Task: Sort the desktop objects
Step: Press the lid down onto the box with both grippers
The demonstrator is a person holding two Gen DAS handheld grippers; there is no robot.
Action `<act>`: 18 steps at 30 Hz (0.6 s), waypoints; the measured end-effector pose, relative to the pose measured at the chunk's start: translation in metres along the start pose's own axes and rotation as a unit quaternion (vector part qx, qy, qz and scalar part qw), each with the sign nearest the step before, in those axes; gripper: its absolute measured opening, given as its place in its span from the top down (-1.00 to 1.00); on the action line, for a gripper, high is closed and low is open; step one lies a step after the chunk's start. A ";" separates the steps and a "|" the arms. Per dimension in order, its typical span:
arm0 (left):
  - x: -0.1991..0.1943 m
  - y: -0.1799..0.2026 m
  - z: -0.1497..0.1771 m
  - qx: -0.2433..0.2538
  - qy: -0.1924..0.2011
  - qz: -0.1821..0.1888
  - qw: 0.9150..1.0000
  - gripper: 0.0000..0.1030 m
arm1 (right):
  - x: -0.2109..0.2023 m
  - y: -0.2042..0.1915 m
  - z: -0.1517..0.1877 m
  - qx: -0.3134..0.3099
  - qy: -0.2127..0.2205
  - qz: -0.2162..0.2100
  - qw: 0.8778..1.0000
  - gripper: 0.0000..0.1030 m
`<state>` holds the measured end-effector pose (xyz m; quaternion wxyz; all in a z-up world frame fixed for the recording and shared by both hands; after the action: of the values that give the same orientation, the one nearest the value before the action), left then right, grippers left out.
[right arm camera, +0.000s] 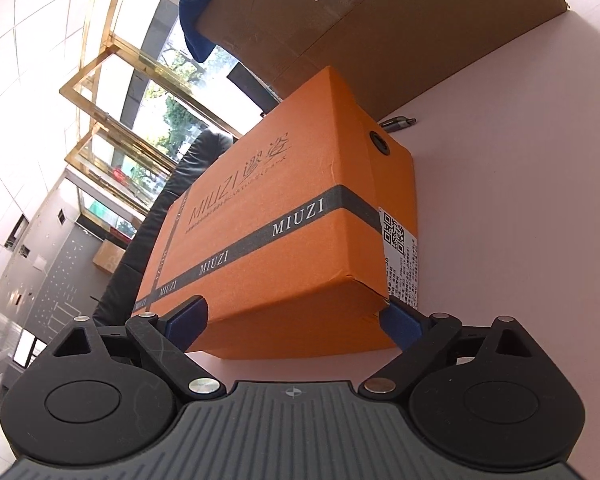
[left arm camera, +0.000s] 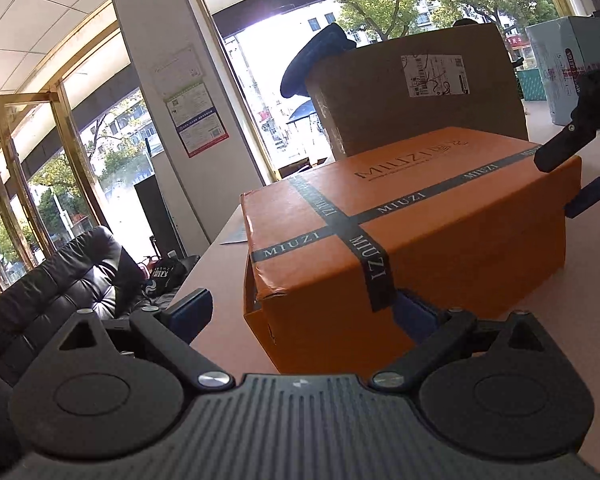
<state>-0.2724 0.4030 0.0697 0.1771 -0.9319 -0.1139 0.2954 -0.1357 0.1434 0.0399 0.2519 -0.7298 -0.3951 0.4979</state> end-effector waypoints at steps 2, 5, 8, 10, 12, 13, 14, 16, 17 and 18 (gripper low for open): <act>0.005 -0.003 -0.002 -0.012 0.002 -0.014 1.000 -0.89 | 0.002 -0.007 0.000 -0.018 0.007 0.022 1.000 -0.72; 0.009 -0.016 -0.006 -0.048 0.007 -0.033 0.998 -0.89 | 0.004 -0.010 0.002 -0.041 0.023 0.059 0.997 -0.46; 0.014 -0.032 -0.008 -0.093 0.004 -0.042 0.995 -0.89 | 0.006 -0.006 -0.001 -0.045 0.036 0.069 0.996 -0.18; 0.018 -0.042 -0.008 -0.123 -0.002 -0.039 0.992 -0.89 | 0.004 -0.003 -0.002 -0.039 0.047 0.065 0.996 -0.10; 0.021 -0.051 -0.008 -0.146 -0.005 -0.040 0.988 -0.89 | 0.003 -0.002 -0.004 -0.036 0.062 0.060 0.996 -0.08; 0.022 -0.055 -0.007 -0.158 -0.006 -0.042 0.986 -0.89 | 0.003 -0.002 -0.005 -0.037 0.071 0.059 0.995 -0.07; 0.023 -0.059 -0.006 -0.169 -0.009 -0.044 0.985 -0.89 | 0.002 -0.003 -0.005 -0.043 0.080 0.058 0.994 -0.06; 0.026 -0.066 -0.002 -0.187 -0.017 -0.049 0.981 -0.89 | 0.002 -0.010 -0.006 -0.063 0.094 0.064 0.992 -0.06; 0.028 -0.070 0.000 -0.196 -0.021 -0.052 0.979 -0.89 | 0.002 -0.014 -0.005 -0.076 0.097 0.074 0.990 -0.06; 0.029 -0.073 0.002 -0.202 -0.025 -0.054 0.978 -0.88 | 0.003 -0.016 -0.004 -0.087 0.100 0.086 0.987 -0.07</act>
<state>-0.2584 0.4794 0.0820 -0.0022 -0.9333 -0.2259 0.2791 -0.1364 0.1549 0.0523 0.1820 -0.8263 -0.3452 0.4060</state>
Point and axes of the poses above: each gripper's, at about its wrist camera, not at the fingertips, and x roughly the way its jaws point, y to its right, z to its underside, the point moved 7 cm from there along x, roughly the way its jaws point, and after that the axes turned 15 degrees about -y, right-handed, at the moved point
